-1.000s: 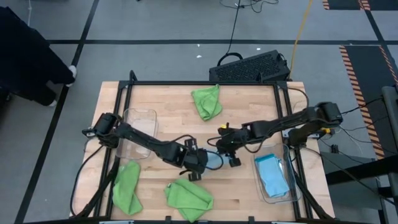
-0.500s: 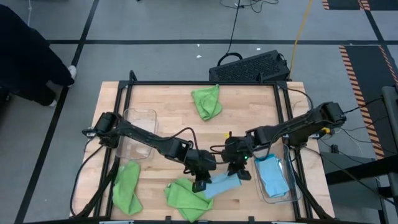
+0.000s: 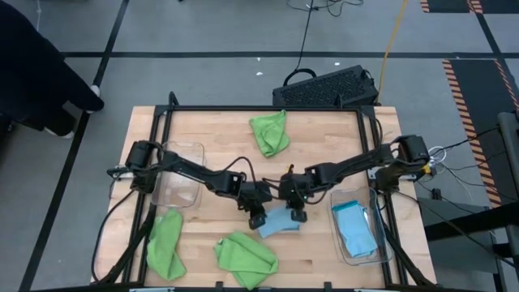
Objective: Sort microfiber towel by color & place in baskets
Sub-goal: Fold the blue microfiber towel
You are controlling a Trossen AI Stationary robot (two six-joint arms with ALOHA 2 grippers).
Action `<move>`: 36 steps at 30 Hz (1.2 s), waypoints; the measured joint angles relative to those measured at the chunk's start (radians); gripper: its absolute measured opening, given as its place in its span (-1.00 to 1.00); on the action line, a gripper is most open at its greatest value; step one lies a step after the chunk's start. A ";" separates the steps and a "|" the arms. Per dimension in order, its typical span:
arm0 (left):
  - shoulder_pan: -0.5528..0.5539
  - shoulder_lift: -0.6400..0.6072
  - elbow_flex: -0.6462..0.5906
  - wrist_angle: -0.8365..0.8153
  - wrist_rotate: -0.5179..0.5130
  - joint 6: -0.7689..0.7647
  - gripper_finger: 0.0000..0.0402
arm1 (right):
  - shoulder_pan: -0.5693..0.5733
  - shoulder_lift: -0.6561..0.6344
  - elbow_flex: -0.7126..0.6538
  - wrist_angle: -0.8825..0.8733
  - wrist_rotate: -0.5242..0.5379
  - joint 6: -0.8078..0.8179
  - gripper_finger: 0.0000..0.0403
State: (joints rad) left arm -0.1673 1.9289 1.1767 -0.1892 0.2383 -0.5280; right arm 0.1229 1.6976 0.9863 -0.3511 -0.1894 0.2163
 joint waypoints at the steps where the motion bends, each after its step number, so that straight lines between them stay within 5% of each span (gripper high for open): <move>1: 0.008 0.000 -0.006 -0.011 -0.014 0.006 -0.72 | -0.010 0.008 0.000 -0.002 0.008 -0.006 -0.81; 13: 0.093 -0.019 -0.010 -0.123 -0.108 0.030 -0.72 | -0.043 -0.013 -0.002 -0.009 0.036 -0.028 -0.10; 21: 0.106 -0.166 -0.008 -0.243 -0.109 0.048 -0.72 | 0.009 -0.072 0.001 0.033 0.214 -0.169 -0.08; 30: 0.093 -0.265 -0.008 -0.335 -0.318 0.084 -0.72 | 0.014 -0.053 0.001 0.072 0.219 -0.157 -0.02; 36: 0.115 -0.226 -0.006 -0.339 -0.294 0.134 -0.72 | 0.014 -0.053 0.000 0.092 0.229 -0.104 0.00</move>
State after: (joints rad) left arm -0.0522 1.7024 1.1706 -0.5285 -0.0554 -0.3941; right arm 0.1369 1.6447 0.9863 -0.2587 0.0399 0.1119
